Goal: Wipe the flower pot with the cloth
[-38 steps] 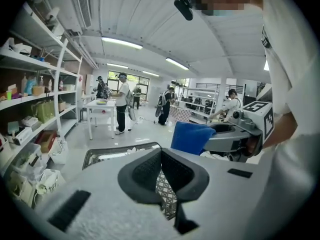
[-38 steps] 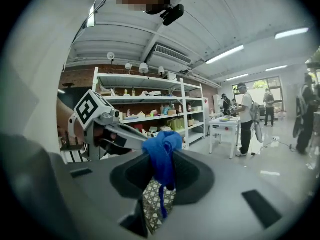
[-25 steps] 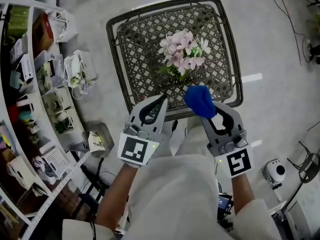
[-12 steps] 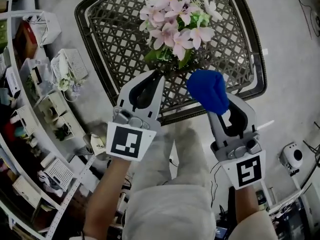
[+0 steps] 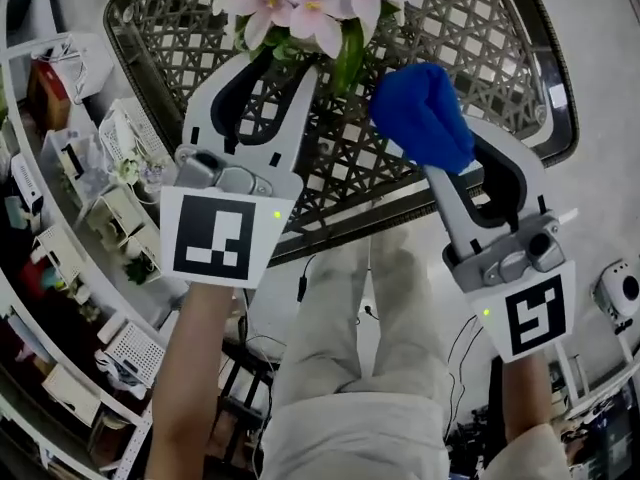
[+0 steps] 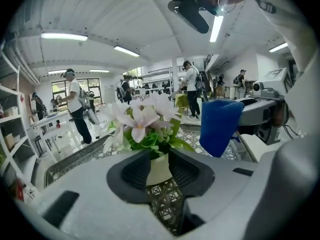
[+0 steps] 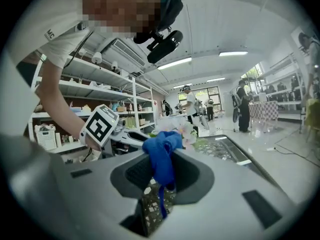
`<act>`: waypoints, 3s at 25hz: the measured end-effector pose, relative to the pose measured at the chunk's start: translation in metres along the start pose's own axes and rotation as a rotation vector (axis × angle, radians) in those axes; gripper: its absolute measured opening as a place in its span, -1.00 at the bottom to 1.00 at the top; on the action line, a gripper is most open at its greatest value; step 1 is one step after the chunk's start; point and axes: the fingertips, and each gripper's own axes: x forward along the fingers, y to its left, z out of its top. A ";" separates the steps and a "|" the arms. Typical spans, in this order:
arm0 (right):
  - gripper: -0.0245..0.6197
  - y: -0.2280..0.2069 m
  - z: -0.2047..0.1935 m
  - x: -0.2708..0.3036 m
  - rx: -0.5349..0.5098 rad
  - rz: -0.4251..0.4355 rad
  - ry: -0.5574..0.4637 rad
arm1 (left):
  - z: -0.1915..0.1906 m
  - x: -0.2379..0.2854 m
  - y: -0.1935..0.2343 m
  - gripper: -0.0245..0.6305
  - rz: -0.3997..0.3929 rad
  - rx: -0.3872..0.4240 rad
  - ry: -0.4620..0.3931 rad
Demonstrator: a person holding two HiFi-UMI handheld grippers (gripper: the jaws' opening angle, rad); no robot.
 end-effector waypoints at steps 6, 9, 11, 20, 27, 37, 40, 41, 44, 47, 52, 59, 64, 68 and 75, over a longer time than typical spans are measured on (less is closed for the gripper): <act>-0.62 -0.007 -0.014 0.010 -0.011 -0.007 0.005 | 0.000 0.015 0.019 -0.76 0.036 0.030 -0.029; -0.62 -0.010 -0.018 0.013 -0.014 -0.009 0.014 | -0.004 0.024 0.021 -0.76 0.036 0.038 -0.026; -0.62 -0.012 -0.020 0.017 -0.014 -0.012 0.012 | -0.005 0.028 0.022 -0.77 0.035 0.025 -0.041; -0.62 -0.028 -0.032 0.034 -0.027 -0.021 0.033 | -0.002 0.026 0.024 -0.81 -0.034 -0.003 -0.063; -0.62 -0.051 -0.040 0.050 -0.054 -0.029 0.063 | -0.005 0.038 0.025 -0.82 -0.072 -0.045 -0.036; -0.62 -0.077 -0.048 0.080 -0.102 -0.039 0.110 | -0.003 0.045 0.024 -0.84 -0.116 -0.088 -0.076; -0.62 -0.076 -0.049 0.089 -0.117 -0.011 0.120 | -0.003 0.044 0.023 -0.84 -0.145 -0.090 -0.081; -0.62 -0.073 -0.049 0.091 -0.123 0.003 0.121 | -0.003 0.043 0.023 -0.84 -0.157 -0.090 -0.080; -0.62 -0.063 -0.051 0.093 -0.131 0.025 0.125 | -0.003 0.044 0.022 -0.84 -0.176 -0.087 -0.082; -0.62 -0.056 -0.053 0.090 -0.109 0.022 0.122 | -0.003 0.044 0.022 -0.84 -0.179 -0.089 -0.082; -0.62 -0.042 -0.059 0.083 -0.078 0.029 0.126 | -0.002 0.044 0.021 -0.84 -0.187 -0.083 -0.080; -0.61 -0.026 -0.064 0.079 -0.046 0.049 0.135 | -0.002 0.045 0.021 -0.84 -0.188 -0.078 -0.080; -0.60 -0.017 -0.065 0.077 -0.036 0.066 0.132 | -0.001 0.047 0.021 -0.84 -0.189 -0.072 -0.079; -0.60 -0.009 -0.067 0.077 -0.032 0.086 0.139 | -0.002 0.047 0.020 -0.84 -0.189 -0.070 -0.076; -0.60 0.011 -0.069 0.080 -0.028 0.169 0.141 | -0.004 0.048 0.020 -0.84 -0.196 -0.068 -0.075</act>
